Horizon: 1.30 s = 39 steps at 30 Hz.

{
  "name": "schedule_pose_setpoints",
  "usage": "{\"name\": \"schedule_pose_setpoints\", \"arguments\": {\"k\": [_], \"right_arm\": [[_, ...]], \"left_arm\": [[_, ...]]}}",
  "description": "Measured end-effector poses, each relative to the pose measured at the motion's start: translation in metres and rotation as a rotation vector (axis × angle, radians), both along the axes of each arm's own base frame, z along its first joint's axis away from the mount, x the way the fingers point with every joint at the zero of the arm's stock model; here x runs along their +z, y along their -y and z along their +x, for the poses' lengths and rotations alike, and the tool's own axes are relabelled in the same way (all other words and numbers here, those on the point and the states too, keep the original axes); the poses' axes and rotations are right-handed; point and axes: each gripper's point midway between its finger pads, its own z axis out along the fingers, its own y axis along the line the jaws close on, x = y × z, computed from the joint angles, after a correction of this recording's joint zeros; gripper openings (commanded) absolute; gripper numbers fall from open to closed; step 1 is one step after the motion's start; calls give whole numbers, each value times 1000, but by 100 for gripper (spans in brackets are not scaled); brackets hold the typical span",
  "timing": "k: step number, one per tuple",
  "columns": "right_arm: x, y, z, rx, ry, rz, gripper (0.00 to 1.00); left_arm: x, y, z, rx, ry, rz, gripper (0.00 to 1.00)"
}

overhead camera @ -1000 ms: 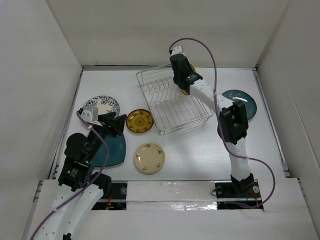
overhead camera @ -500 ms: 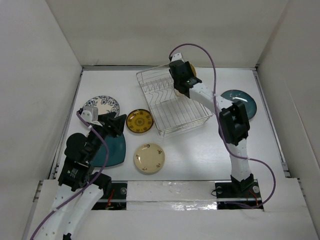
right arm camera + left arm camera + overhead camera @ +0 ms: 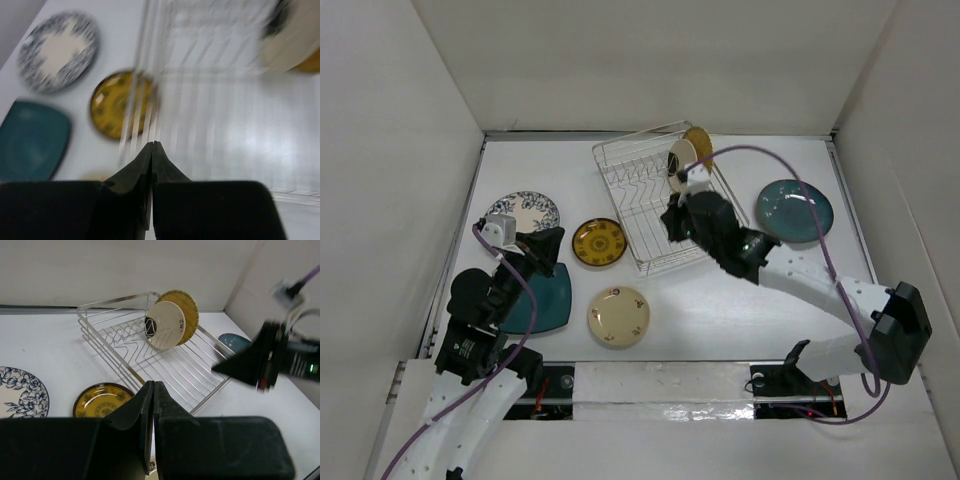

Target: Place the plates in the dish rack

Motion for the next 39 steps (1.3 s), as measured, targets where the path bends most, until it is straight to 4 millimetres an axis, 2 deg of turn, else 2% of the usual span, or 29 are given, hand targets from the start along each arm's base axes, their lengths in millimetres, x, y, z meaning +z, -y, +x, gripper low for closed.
{"name": "schedule_pose_setpoints", "arguments": {"k": [2, 3, 4, 5, 6, 8, 10, 15, 22, 26, 27, 29, 31, 33, 36, 39], "right_arm": [[-39, -25, -47, 104, -113, 27, 22], [-62, -33, -68, 141, -176, 30, 34], [-86, -36, -88, 165, -242, 29, 39], [-108, -35, -104, 175, -304, 20, 43], [-125, -31, -115, 171, -356, 21, 53], [-154, -19, -131, 142, -447, 36, 56], [-170, -14, -140, 111, -514, 65, 56], [-185, -33, -146, 115, -605, 139, 56], [-218, -53, -155, 161, -718, 112, 50], [-220, -61, -154, 174, -732, 126, 27], [-222, -61, -154, 174, -738, 127, 14], [-225, -60, -152, 162, -754, 135, 5], [-221, -62, -151, 162, -761, 162, 1], [-218, -61, -149, 159, -756, 172, 0], [-214, -51, -154, 144, -746, 151, 0], [-191, -41, -164, 164, -688, 116, 0]], "left_arm": [[3, -1, -3, -1, 12, -5, 0], [5, -1, -4, -2, 20, -9, 0], [6, -1, -6, -4, 26, -11, 0], [8, -2, -8, -6, 34, -14, 6], [10, -2, -9, -7, 42, -16, 10], [13, -3, -12, -8, 54, -23, 18], [15, -4, -14, -8, 62, -27, 22], [14, -2, -15, -16, 57, -27, 27], [12, -3, -18, -15, 53, -27, 28], [12, -3, -18, -16, 52, -26, 28], [12, -3, -18, -16, 52, -27, 28], [12, -3, -18, -16, 51, -26, 28], [12, -3, -18, -16, 51, -26, 28], [11, -3, -18, -16, 50, -26, 28], [11, -3, -18, -16, 50, -26, 28], [11, -3, -18, -16, 49, -25, 28]]}}
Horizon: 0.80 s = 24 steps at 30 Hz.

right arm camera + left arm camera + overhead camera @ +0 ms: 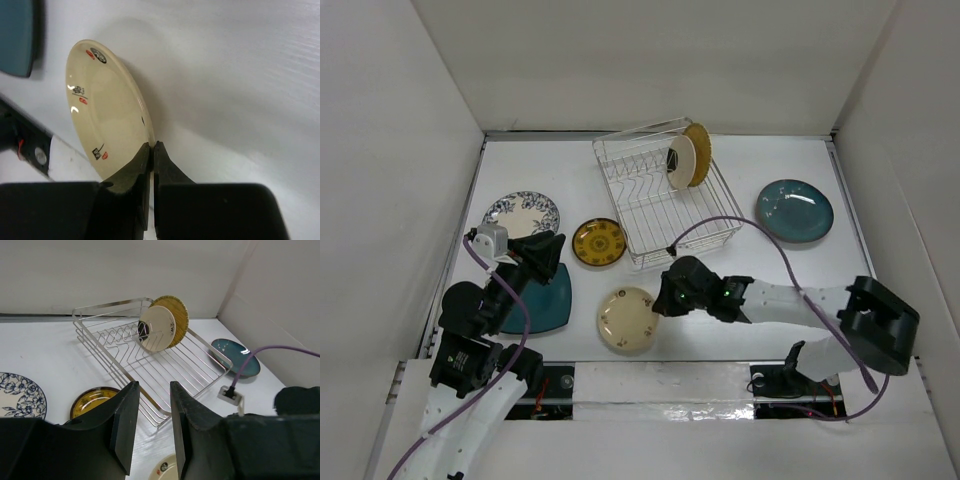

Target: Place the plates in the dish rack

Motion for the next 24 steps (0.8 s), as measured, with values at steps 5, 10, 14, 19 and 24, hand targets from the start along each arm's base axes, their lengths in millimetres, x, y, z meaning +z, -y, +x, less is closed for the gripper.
{"name": "schedule_pose_setpoints", "arguments": {"k": [5, 10, 14, 19, 24], "right_arm": [[66, 8, -6, 80, 144, -15, 0], [165, 14, 54, 3, 379, 14, 0], [224, 58, 148, -232, 561, -96, 0], [258, 100, 246, -471, 707, -370, 0], [256, 105, 302, -555, 762, -619, 0]], "left_arm": [[0, 0, 0, 0, -1, 0, 28], [0, 0, 0, 0, -1, 0, 28], [0, 0, 0, 0, -1, 0, 28], [0, 0, 0, 0, -1, 0, 28], [0, 1, 0, -3, -2, 1, 28]]}}
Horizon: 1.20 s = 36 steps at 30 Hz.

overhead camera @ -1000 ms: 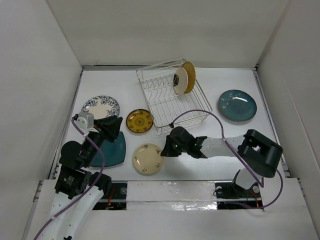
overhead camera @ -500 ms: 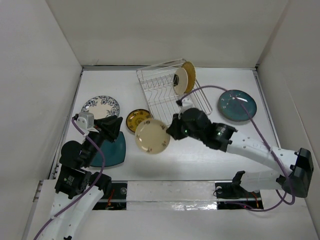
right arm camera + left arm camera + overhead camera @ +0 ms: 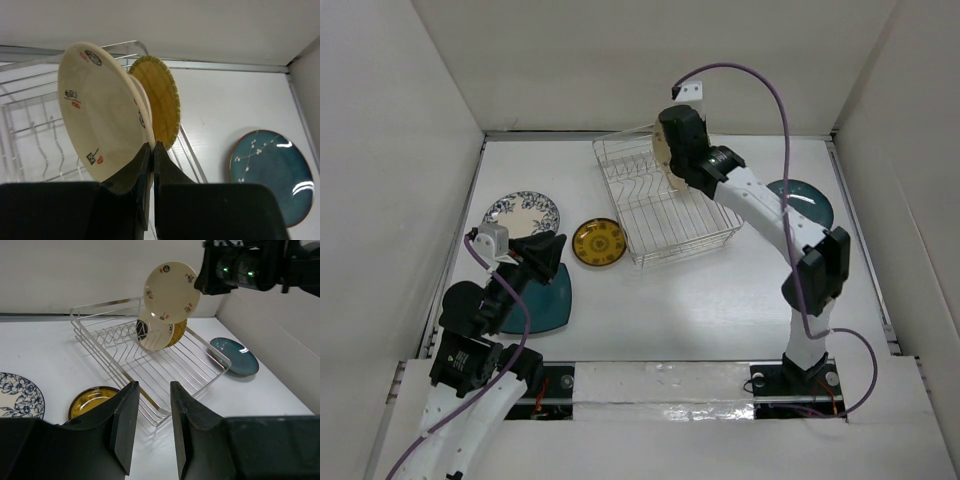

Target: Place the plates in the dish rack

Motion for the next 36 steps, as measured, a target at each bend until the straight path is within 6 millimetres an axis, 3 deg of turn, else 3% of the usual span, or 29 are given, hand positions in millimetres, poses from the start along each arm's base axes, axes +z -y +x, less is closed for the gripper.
{"name": "schedule_pose_setpoints", "arguments": {"k": [5, 9, 17, 22, 33, 36], "right_arm": [[-17, -2, 34, -82, -12, -162, 0], [-28, -2, 49, -112, -30, -254, 0], [-34, 4, 64, -138, -42, -329, 0], [-47, 6, 69, -140, -62, -346, 0], [-117, -10, 77, -87, -163, -394, 0], [-130, -14, 74, -71, -186, -401, 12]], "left_arm": [[-3, 3, 2, -10, -15, 5, 29], [-6, 3, 4, -5, -28, 10, 28], [-8, 3, 6, 2, -36, 13, 28], [-11, 4, 8, 3, -46, 17, 28], [-13, 4, 10, 3, -55, 21, 28], [-13, 4, 10, 3, -55, 21, 28]]}}
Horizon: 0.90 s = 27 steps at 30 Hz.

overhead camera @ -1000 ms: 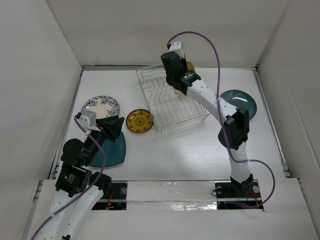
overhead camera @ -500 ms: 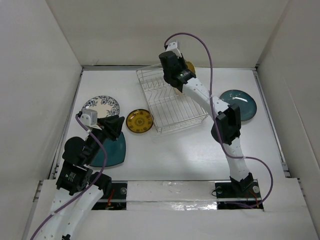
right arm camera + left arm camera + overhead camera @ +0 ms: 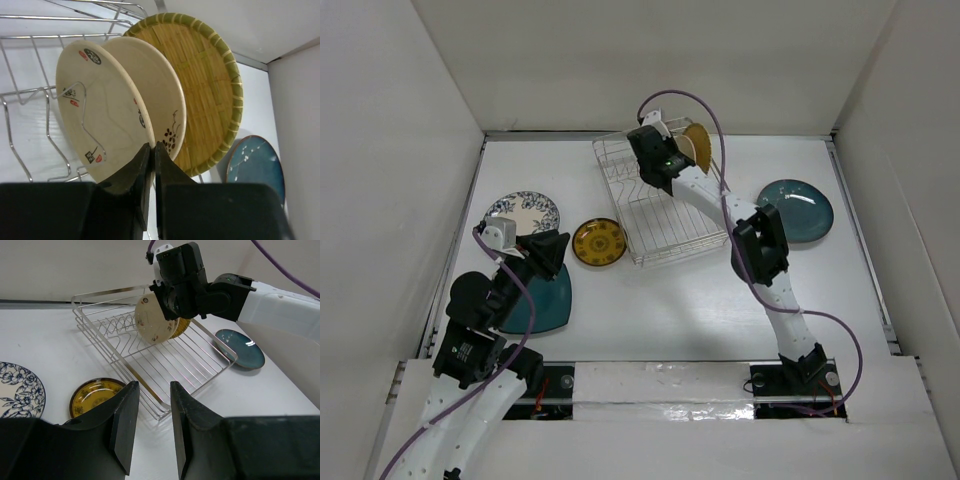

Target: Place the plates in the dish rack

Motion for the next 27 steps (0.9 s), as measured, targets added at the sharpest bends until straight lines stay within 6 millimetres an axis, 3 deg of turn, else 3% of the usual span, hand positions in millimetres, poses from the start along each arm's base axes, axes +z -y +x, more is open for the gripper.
{"name": "schedule_pose_setpoints", "arguments": {"k": [1, 5, 7, 10, 12, 14, 15, 17, 19, 21, 22, 24, 25, 27], "right_arm": [[-2, -1, 0, 1, -1, 8, 21], [-7, -5, -2, 18, -10, 52, 42], [-6, -7, -6, 33, -15, 79, 50], [5, -2, -20, 57, -20, 141, 55], [23, 7, -35, 69, -7, 204, 51], [49, 23, -51, 75, 53, 304, 13], [63, 37, -60, 68, 97, 368, 0], [91, 79, -75, 14, 204, 509, 0], [110, 135, -87, -75, 342, 664, 0], [107, 198, -102, -192, 459, 791, 3], [95, 228, -111, -260, 502, 844, 22], [53, 275, -129, -396, 532, 926, 37], [27, 291, -138, -453, 522, 963, 52], [-32, 315, -162, -574, 463, 1018, 60]], "left_arm": [[0, 0, 0, 0, 0, 0, 28], [0, 0, 0, 0, 0, 0, 28], [0, 0, 0, 0, 0, 0, 28], [0, 0, 0, 0, 0, 0, 28], [0, 0, 0, -1, 1, 0, 28], [0, 0, 0, -1, 1, 0, 28], [0, 0, 0, 0, 2, -1, 28], [1, 0, 0, -1, 4, -1, 28], [2, 0, -1, -1, 8, -4, 28], [4, -1, -3, -1, 15, -6, 28], [4, -1, -3, -1, 18, -8, 28], [7, -2, -5, -1, 28, -12, 28], [8, -2, -6, -1, 32, -14, 28], [9, -3, -8, -1, 40, -17, 28]]}}
